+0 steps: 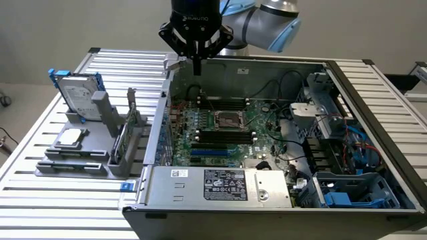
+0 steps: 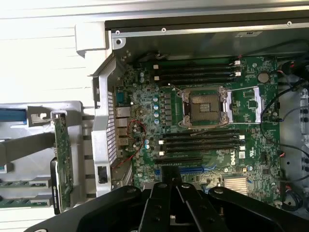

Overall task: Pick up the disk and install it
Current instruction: 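Reach for the disk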

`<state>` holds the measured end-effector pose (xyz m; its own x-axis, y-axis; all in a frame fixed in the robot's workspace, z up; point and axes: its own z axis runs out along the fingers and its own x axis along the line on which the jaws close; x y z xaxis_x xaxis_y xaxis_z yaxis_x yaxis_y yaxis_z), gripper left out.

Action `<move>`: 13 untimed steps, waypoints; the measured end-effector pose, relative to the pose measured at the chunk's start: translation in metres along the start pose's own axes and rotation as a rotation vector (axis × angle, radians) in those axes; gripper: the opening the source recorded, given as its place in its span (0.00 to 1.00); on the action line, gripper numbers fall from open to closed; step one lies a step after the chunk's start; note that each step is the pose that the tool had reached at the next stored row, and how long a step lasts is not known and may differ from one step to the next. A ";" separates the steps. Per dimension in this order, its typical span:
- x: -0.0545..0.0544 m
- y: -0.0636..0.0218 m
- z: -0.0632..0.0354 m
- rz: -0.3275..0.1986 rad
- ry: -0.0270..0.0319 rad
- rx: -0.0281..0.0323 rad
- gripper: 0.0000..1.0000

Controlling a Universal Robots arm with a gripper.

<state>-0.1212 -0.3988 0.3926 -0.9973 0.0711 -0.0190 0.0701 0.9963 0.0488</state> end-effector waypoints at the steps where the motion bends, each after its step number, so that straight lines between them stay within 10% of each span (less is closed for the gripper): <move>1: 0.000 0.0000 0.0000 0.000 0.0000 0.0000 0.11; 13: 0.041 0.0092 0.0006 0.000 0.0012 0.0001 0.11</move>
<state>-0.1614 -0.3867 0.3917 -0.9973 0.0713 -0.0178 0.0703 0.9963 0.0486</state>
